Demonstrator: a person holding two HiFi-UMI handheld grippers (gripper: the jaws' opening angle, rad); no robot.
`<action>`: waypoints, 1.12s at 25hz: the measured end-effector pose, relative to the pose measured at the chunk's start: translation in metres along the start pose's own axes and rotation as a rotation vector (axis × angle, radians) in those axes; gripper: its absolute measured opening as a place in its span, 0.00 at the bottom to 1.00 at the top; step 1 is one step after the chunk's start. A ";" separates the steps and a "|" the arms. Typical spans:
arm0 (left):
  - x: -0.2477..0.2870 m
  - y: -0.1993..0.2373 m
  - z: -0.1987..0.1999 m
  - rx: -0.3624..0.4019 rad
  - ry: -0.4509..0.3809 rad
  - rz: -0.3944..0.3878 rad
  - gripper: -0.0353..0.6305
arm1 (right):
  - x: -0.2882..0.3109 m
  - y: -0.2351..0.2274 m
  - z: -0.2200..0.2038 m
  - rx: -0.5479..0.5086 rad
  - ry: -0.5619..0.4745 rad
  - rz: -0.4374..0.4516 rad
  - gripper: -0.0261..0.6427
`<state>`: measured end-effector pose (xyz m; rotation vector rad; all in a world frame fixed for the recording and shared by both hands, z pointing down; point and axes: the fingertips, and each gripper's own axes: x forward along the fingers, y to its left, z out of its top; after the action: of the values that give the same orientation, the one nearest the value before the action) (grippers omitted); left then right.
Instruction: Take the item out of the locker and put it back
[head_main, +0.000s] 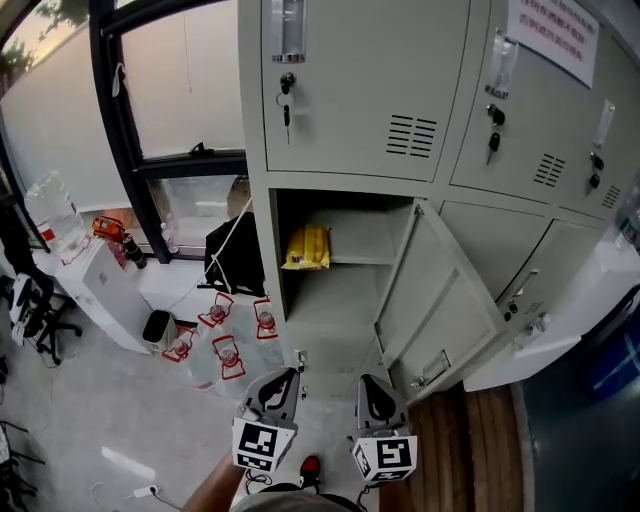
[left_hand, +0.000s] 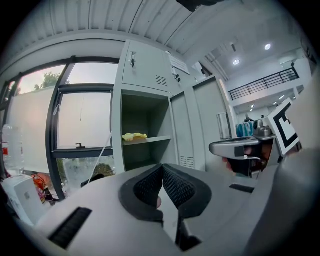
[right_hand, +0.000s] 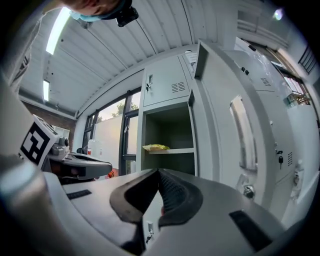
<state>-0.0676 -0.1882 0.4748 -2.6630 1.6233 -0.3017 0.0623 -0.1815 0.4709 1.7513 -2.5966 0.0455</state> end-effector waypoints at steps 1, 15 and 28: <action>0.007 0.004 0.000 0.001 0.000 -0.004 0.09 | 0.009 -0.001 0.001 -0.002 -0.002 0.001 0.07; 0.075 0.064 0.046 0.262 -0.072 0.116 0.09 | 0.067 -0.017 0.004 -0.017 -0.005 -0.010 0.07; 0.131 0.078 0.087 0.671 0.005 0.181 0.34 | 0.087 -0.019 0.005 0.001 -0.019 0.004 0.07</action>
<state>-0.0632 -0.3476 0.4019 -2.0041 1.4155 -0.7007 0.0477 -0.2698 0.4686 1.7555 -2.6135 0.0313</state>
